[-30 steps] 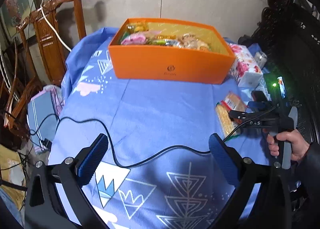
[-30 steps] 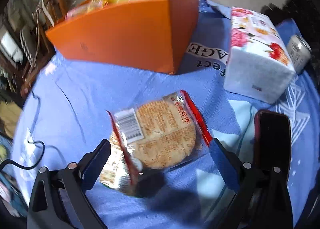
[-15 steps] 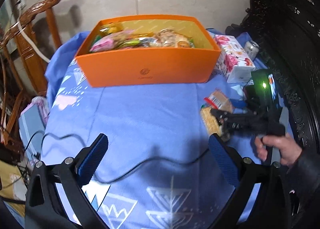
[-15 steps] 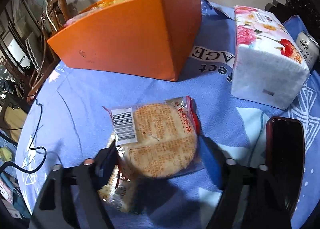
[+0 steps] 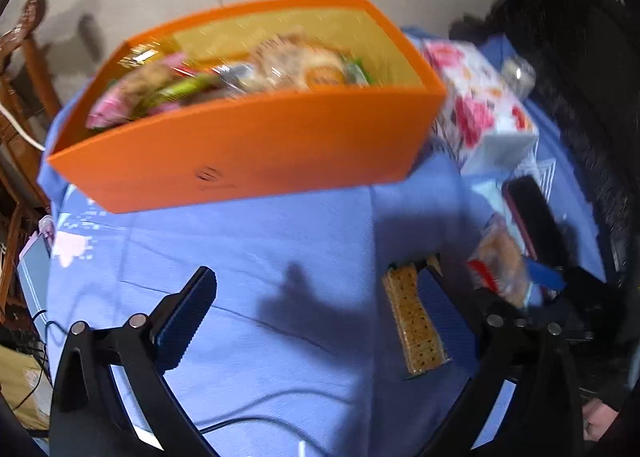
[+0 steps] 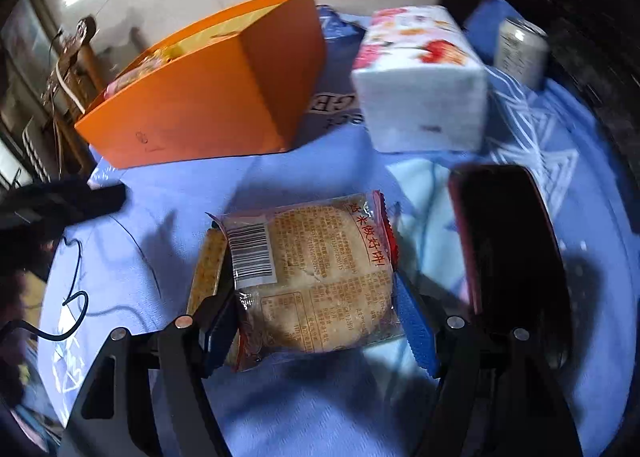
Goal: Organize snacks
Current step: 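Grasp the round biscuit pack with the right gripper while the left grasps the cracker pack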
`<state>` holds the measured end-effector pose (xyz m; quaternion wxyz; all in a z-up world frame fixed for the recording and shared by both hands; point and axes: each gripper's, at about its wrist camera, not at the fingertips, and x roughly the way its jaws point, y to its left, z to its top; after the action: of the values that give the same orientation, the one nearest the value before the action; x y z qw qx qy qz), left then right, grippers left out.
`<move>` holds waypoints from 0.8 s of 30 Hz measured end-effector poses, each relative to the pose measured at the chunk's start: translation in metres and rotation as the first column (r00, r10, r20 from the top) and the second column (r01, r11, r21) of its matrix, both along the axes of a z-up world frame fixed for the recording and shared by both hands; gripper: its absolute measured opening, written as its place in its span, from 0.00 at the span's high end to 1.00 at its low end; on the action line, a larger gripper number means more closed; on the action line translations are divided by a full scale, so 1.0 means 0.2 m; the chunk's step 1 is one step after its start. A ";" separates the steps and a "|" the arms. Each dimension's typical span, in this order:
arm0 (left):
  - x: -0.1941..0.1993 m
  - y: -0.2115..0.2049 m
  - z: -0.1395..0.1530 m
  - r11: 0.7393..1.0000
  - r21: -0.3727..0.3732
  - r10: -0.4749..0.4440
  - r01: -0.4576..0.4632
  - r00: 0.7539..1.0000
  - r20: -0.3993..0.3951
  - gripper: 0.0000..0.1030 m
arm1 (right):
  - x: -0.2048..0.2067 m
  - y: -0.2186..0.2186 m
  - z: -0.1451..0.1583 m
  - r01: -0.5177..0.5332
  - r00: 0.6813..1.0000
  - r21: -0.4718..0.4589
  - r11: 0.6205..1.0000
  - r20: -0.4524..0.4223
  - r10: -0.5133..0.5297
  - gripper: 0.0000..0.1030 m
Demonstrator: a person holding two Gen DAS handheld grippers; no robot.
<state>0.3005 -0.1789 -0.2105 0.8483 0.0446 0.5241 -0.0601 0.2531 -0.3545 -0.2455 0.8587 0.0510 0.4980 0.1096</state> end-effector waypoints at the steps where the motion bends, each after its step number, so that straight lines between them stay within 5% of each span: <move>1: 0.00 -0.03 -0.04 1.000 0.004 -0.013 0.013 1.000 -0.013 0.04 | -0.01 -0.01 0.00 0.007 1.000 0.002 1.000 0.002 -0.007 0.29; 15: 0.01 -0.20 -0.25 0.995 -0.080 -0.069 0.061 0.993 -0.100 0.05 | -0.18 -0.10 0.06 0.112 0.993 -0.012 0.994 0.026 -0.112 0.29; 24: -0.01 -0.33 -0.38 0.986 -0.017 -0.169 0.168 0.977 -0.131 0.25 | -0.31 -0.10 0.06 0.122 0.993 -0.042 0.992 0.003 -0.122 0.29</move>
<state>0.2979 -0.2458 -0.2859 0.8039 0.0823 0.5731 -0.1361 0.1903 -0.3738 -0.2344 0.8647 0.0633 0.4961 0.0466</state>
